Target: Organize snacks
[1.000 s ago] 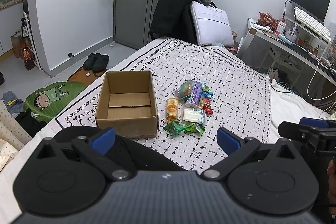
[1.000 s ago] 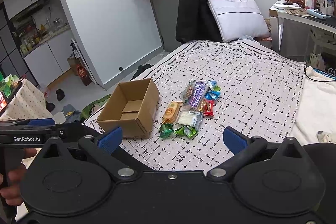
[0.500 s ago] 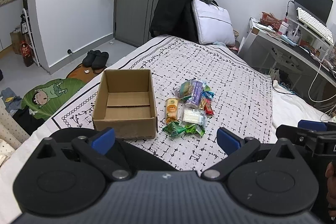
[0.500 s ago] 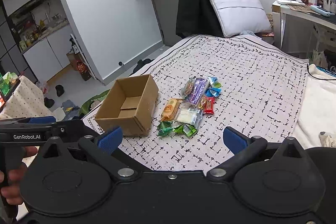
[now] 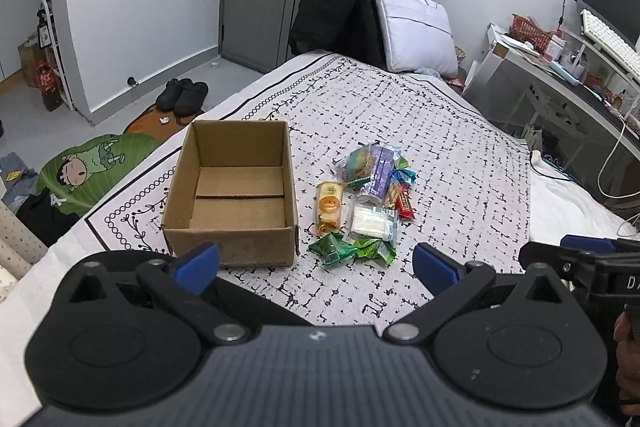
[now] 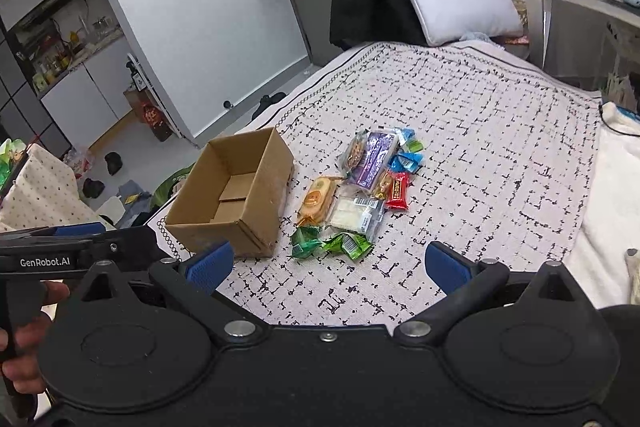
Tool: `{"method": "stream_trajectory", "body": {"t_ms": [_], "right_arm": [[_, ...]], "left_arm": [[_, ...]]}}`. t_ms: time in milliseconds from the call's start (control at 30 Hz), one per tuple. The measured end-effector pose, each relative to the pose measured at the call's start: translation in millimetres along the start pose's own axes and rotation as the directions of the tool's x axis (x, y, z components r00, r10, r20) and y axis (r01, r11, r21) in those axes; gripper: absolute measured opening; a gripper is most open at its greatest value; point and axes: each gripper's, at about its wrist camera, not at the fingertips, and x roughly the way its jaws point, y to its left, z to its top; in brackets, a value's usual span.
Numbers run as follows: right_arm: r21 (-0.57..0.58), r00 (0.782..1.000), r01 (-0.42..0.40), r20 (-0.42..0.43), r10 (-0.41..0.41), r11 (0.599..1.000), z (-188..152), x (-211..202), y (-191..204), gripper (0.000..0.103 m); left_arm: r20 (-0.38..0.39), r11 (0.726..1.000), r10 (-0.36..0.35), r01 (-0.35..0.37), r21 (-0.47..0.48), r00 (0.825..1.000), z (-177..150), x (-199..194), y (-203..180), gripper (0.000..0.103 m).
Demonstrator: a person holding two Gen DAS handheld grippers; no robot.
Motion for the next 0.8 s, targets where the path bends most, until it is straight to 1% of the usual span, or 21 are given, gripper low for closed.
{"method": "stream_trajectory", "body": {"t_ms": [167, 300, 467, 633, 800], "right_arm": [[0.011, 0.999, -0.014, -0.035, 0.014, 1.000, 5, 16, -10, 0.103], [0.022, 0.999, -0.019, -0.043, 0.020, 1.000, 9, 28, -19, 0.103], [0.053, 0.998, -0.038, -0.053, 0.041, 0.998, 15, 46, -35, 0.102], [0.136, 0.991, -0.056, -0.116, 0.072, 0.989, 20, 75, -54, 0.098], [0.170, 0.985, -0.068, -0.142, 0.093, 0.983, 22, 97, -63, 0.098]], "left_arm": [[-0.013, 1.000, 0.006, -0.007, -0.012, 1.000, 4, 18, 0, 0.102], [-0.032, 1.000, 0.003, -0.004, -0.021, 0.999, 6, 36, -2, 0.102], [-0.072, 0.999, 0.006, -0.009, -0.045, 0.997, 6, 59, -3, 0.100], [-0.092, 0.995, 0.018, -0.026, -0.095, 0.996, 7, 79, 0, 0.100], [-0.099, 0.992, 0.017, -0.029, -0.125, 0.995, 8, 97, -4, 0.099]]}}
